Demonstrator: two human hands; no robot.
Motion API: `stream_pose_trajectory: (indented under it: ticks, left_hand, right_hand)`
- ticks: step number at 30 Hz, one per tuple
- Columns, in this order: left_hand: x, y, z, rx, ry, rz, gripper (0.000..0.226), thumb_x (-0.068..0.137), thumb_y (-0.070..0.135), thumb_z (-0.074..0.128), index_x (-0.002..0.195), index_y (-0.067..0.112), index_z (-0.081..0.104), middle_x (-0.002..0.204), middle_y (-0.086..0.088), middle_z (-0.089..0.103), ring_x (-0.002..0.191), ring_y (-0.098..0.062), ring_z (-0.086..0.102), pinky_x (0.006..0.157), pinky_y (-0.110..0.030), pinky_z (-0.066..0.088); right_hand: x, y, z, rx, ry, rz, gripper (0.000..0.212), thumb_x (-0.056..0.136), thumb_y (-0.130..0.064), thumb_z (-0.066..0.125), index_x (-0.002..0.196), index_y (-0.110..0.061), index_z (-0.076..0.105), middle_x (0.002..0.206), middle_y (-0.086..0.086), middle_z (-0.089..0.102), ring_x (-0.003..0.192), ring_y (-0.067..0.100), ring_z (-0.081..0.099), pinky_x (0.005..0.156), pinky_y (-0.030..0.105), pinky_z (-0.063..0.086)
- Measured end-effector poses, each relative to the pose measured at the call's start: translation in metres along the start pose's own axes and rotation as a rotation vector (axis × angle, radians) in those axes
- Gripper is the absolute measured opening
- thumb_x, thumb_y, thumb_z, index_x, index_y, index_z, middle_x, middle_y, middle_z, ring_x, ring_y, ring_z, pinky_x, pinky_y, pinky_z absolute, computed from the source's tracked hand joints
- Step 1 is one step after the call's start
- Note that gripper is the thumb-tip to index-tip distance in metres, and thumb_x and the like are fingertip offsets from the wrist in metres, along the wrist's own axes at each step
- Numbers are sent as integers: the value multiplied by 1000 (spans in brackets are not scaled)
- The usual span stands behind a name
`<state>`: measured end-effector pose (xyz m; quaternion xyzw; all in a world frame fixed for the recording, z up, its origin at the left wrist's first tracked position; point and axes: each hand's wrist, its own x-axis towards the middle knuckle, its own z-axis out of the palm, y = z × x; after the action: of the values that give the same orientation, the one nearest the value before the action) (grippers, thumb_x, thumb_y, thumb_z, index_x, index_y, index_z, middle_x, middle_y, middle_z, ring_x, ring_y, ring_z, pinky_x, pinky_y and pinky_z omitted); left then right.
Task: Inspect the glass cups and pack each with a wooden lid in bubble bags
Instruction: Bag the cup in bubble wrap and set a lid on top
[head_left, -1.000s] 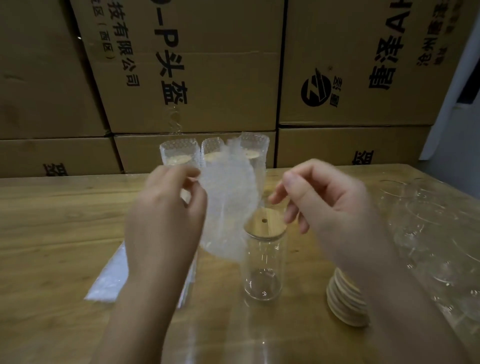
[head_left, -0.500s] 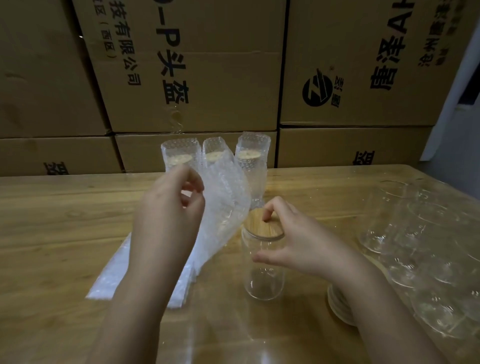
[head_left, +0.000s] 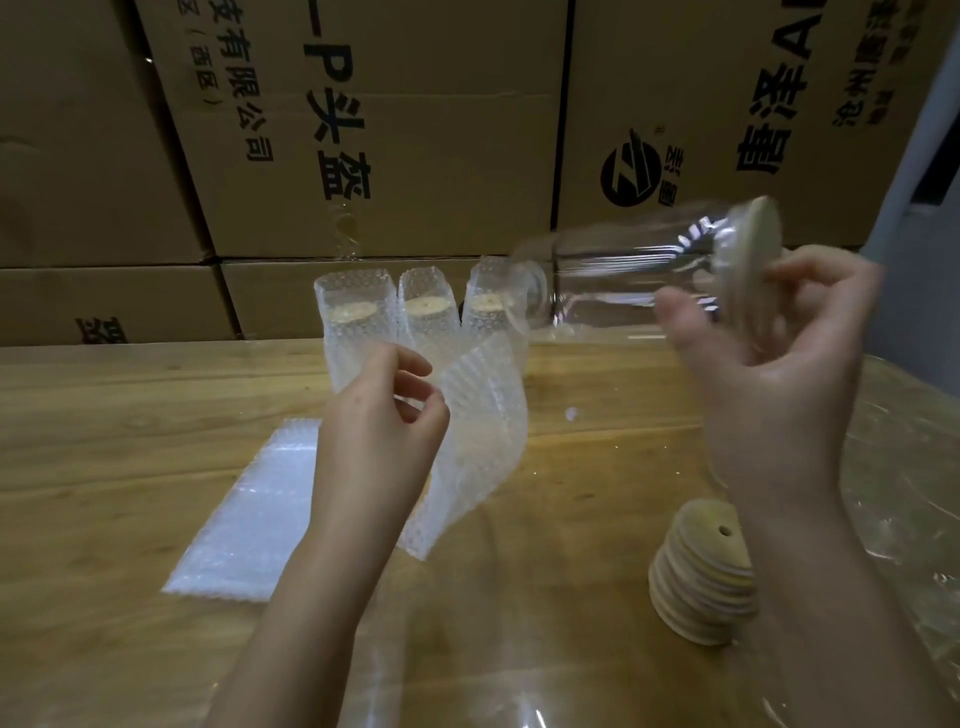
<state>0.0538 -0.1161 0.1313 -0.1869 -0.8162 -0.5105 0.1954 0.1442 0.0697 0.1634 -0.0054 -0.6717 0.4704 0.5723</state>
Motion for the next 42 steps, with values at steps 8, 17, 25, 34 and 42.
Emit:
stream_pose_trajectory:
  ticks: [8, 17, 25, 34, 42]
  left_hand:
    - [3, -3, 2, -19, 14, 6, 14, 89, 16, 63, 85, 27, 54, 76, 7, 64, 64, -13, 62, 61, -38, 54]
    - [11, -9, -8, -71, 6, -89, 15, 85, 11, 63, 83, 25, 67, 73, 8, 67, 59, -8, 63, 62, -28, 52]
    - [6, -1, -1, -291, -89, -99, 12, 88, 16, 65, 77, 20, 68, 63, 14, 63, 53, -4, 60, 50, -16, 50]
    - [-4, 6, 2, -291, -220, 237, 31, 80, 48, 64, 110, 40, 62, 105, 19, 66, 90, 2, 58, 77, -12, 45]
    - [-5, -13, 17, 581, -261, 506, 112, 70, 53, 74, 153, 14, 9, 156, -5, 26, 140, -25, 29, 114, -46, 24]
  right_hand:
    - [-2, -3, 7, 338, -271, 467, 56, 66, -46, 81, 106, -20, 50, 113, 13, 61, 97, 26, 69, 65, 26, 57]
    - [-6, 0, 8, -13, -328, 334, 56, 55, -61, 71, 96, -33, 46, 99, 1, 60, 89, 23, 65, 80, 46, 55]
    - [-16, 0, 18, -176, -452, 308, 51, 57, -62, 71, 93, -43, 39, 112, -18, 47, 101, 13, 59, 69, 29, 49]
    - [-28, 21, 31, -221, -399, 355, 46, 67, -56, 74, 93, -38, 41, 107, -14, 50, 97, 7, 55, 66, 24, 42]
    - [-18, 23, 25, -66, -281, 500, 51, 61, -58, 73, 96, -35, 44, 110, -5, 51, 105, 20, 58, 83, 47, 54]
